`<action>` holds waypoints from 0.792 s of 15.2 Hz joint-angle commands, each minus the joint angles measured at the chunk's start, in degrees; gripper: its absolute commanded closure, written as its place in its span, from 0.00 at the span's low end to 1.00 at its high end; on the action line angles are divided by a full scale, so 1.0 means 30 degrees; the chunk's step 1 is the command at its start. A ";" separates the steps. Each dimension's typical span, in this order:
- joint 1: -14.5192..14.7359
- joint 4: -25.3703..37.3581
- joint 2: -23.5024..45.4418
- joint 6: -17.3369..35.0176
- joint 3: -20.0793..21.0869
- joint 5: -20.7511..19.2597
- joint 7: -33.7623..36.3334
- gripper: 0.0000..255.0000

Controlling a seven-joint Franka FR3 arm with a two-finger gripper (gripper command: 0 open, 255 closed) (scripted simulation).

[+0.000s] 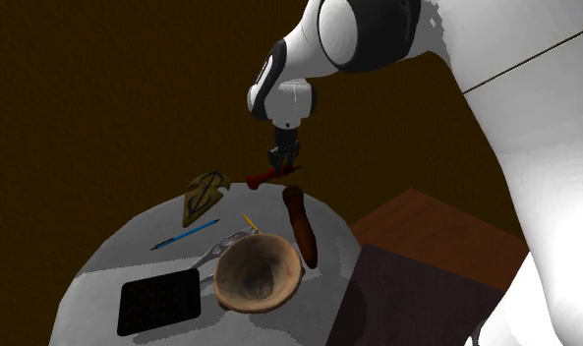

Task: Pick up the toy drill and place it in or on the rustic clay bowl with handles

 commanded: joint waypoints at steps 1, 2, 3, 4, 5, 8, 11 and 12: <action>0.0051 0.0051 -0.0301 -0.0343 -0.0110 -0.0130 0.0087 1.00; 0.0085 0.0055 -0.0461 -0.0504 -0.0163 -0.0195 0.0132 1.00; 0.0118 0.0063 -0.0619 -0.0665 -0.0216 -0.0261 0.0178 1.00; 0.0150 0.0076 -0.0775 -0.0829 -0.0267 -0.0327 0.0224 1.00; 0.0182 0.0094 -0.0928 -0.0995 -0.0318 -0.0393 0.0271 1.00; 0.0270 0.0174 -0.1372 -0.1503 -0.0465 -0.0590 0.0410 1.00; 0.0350 0.0296 -0.1793 -0.2027 -0.0604 -0.0785 0.0550 1.00; 0.0374 0.0346 -0.1928 -0.2205 -0.0648 -0.0850 0.0596 1.00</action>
